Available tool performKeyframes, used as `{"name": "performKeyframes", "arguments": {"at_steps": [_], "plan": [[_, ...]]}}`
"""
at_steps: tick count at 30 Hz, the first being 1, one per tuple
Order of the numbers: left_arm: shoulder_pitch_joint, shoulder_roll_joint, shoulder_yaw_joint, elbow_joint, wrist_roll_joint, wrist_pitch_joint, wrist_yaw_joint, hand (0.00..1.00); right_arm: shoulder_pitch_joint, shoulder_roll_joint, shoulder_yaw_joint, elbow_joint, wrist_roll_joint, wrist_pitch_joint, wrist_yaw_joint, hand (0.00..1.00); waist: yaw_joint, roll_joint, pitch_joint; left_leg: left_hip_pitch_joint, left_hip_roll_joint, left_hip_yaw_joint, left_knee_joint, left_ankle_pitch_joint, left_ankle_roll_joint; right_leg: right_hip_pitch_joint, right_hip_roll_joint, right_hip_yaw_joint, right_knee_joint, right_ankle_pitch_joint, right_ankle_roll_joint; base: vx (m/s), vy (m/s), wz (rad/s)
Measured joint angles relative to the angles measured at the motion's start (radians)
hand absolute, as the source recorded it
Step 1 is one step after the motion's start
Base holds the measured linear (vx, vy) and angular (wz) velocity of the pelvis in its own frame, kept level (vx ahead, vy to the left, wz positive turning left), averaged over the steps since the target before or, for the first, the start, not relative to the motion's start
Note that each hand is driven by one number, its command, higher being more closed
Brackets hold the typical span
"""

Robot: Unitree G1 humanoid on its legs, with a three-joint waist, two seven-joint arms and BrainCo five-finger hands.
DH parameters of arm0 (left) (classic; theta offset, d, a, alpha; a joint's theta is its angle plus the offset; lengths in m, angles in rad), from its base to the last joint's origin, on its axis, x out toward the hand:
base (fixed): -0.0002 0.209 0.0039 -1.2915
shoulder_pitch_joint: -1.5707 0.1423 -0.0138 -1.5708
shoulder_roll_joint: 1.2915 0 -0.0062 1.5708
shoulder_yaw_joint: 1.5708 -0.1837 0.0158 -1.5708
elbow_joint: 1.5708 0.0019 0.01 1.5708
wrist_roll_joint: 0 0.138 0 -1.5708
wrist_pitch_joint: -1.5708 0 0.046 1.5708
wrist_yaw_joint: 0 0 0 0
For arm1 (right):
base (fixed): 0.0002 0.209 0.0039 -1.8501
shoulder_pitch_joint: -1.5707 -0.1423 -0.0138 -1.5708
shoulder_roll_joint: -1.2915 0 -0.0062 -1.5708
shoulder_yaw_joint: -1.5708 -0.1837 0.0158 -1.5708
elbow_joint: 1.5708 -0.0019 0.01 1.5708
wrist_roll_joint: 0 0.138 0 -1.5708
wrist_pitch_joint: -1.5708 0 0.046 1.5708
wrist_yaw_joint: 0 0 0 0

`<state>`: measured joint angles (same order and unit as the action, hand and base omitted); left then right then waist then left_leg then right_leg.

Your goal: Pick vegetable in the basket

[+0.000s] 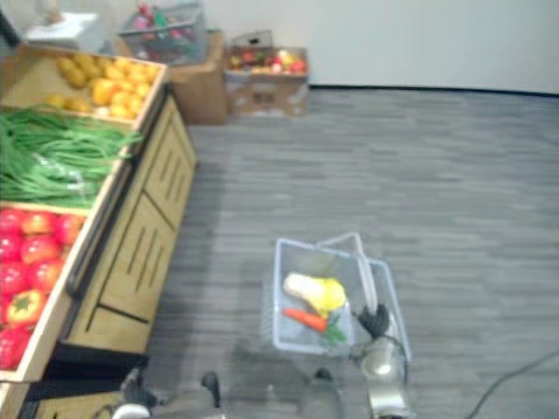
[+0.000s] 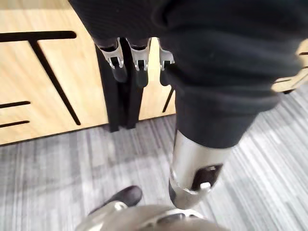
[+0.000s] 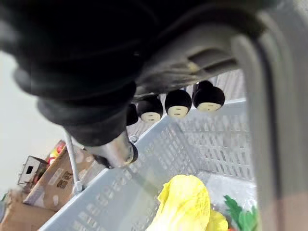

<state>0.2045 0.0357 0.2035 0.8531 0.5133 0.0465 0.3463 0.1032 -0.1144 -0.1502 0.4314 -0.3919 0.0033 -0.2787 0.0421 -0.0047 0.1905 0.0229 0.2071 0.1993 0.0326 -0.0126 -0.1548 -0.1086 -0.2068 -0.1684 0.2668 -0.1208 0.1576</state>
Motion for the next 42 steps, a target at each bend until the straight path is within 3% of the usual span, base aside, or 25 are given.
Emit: {"name": "performKeyframes", "arguments": {"at_steps": [3, 5, 9, 12, 15, 18, 22, 28, 29, 33, 42], "plan": [[0.002, -0.006, 0.029, 0.019, -0.001, -0.003, 0.000, 0.00, 0.011, 0.003, 0.009, 0.000, 0.001, 0.000, 0.001, 1.00, 0.003, 0.024, -0.003, -0.006, 0.073, -0.024, 0.005, 0.043, -0.024, 0.073, 0.069, -0.087, -0.042, -0.018, -0.034, 0.07, -0.285, 0.56], [0.006, -0.007, 0.043, 0.025, -0.001, -0.003, 0.002, 0.00, 0.023, 0.001, 0.006, 0.000, 0.001, -0.001, 0.001, 1.00, 0.008, 0.020, -0.002, -0.025, 0.084, -0.020, 0.032, 0.061, -0.015, 0.106, 0.080, -0.124, -0.076, -0.023, -0.040, 0.02, -0.162, 0.51], [0.018, -0.008, 0.048, 0.025, 0.000, -0.002, -0.007, 0.00, 0.040, -0.008, -0.011, 0.000, 0.001, -0.002, 0.001, 1.00, 0.015, 0.019, 0.000, -0.077, 0.073, 0.091, 0.099, 0.096, 0.016, 0.126, 0.059, -0.159, -0.105, -0.019, -0.039, 0.02, -0.047, 0.32], [0.046, -0.020, 0.046, 0.025, 0.002, -0.001, -0.021, 0.00, 0.060, -0.013, -0.012, 0.000, 0.000, -0.002, 0.002, 1.00, 0.014, 0.033, -0.008, -0.067, 0.057, 0.099, 0.089, 0.104, 0.022, 0.161, 0.062, -0.165, -0.162, 0.013, -0.039, 0.05, -0.008, 0.05], [0.047, -0.030, 0.038, 0.026, 0.002, -0.001, -0.027, 0.00, 0.058, -0.024, -0.029, 0.001, 0.000, -0.004, 0.003, 1.00, 0.007, 0.055, -0.020, -0.035, 0.044, 0.127, -0.001, 0.121, 0.014, 0.168, 0.067, -0.164, -0.200, 0.042, -0.036, 0.07, 0.052, -0.04], [0.042, -0.032, 0.037, 0.026, -0.002, -0.002, -0.037, 0.00, 0.066, -0.020, -0.077, 0.014, 0.008, -0.008, 0.004, 1.00, -0.014, 0.059, -0.023, 0.005, 0.023, 0.126, -0.109, 0.153, 0.009, 0.172, 0.064, -0.182, -0.213, 0.049, -0.027, 0.04, 0.075, 0.14], [0.032, -0.029, 0.034, 0.025, -0.039, -0.003, -0.041, 0.00, 0.088, 0.015, -0.127, 0.057, 0.054, -0.008, 0.005, 1.00, -0.015, 0.055, -0.024, 0.025, -0.002, 0.131, -0.128, 0.153, 0.009, 0.187, 0.045, -0.181, -0.232, 0.066, -0.015, -0.02, 0.086, 0.01], [0.033, -0.028, 0.020, 0.025, -0.071, -0.018, -0.060, 0.00, 0.125, 0.052, -0.149, 0.122, 0.087, -0.008, 0.013, 1.00, -0.017, 0.070, -0.035, 0.036, -0.010, 0.152, -0.129, 0.118, 0.016, 0.182, 0.035, -0.162, -0.233, 0.073, -0.003, -0.07, 0.056, -0.06], [0.036, -0.028, 0.020, 0.026, -0.080, -0.019, -0.067, 0.00, 0.138, 0.060, -0.158, 0.138, 0.088, -0.010, 0.020, 1.00, -0.016, 0.060, -0.033, 0.036, -0.013, 0.156, -0.129, 0.112, 0.019, 0.182, 0.033, -0.157, -0.238, 0.077, 0.002, -0.07, 0.059, -0.12], [0.042, -0.029, 0.032, 0.028, -0.120, -0.029, -0.079, 0.00, 0.130, 0.073, -0.213, 0.217, 0.101, -0.029, 0.028, 1.00, -0.014, 0.059, -0.045, 0.039, -0.020, 0.175, -0.132, 0.102, 0.016, 0.185, 0.030, -0.145, -0.269, 0.094, 0.001, -0.03, 0.026, -0.13], [0.039, -0.035, 0.081, 0.103, -0.230, -0.048, -0.088, 0.00, 0.112, 0.086, -0.363, 0.479, 0.289, -0.038, 0.024, 1.00, -0.014, 0.054, -0.074, 0.072, -0.021, 0.179, -0.128, 0.090, 0.017, 0.223, 0.034, -0.141, -0.288, 0.101, 0.006, 0.05, -0.005, -0.03]]}}
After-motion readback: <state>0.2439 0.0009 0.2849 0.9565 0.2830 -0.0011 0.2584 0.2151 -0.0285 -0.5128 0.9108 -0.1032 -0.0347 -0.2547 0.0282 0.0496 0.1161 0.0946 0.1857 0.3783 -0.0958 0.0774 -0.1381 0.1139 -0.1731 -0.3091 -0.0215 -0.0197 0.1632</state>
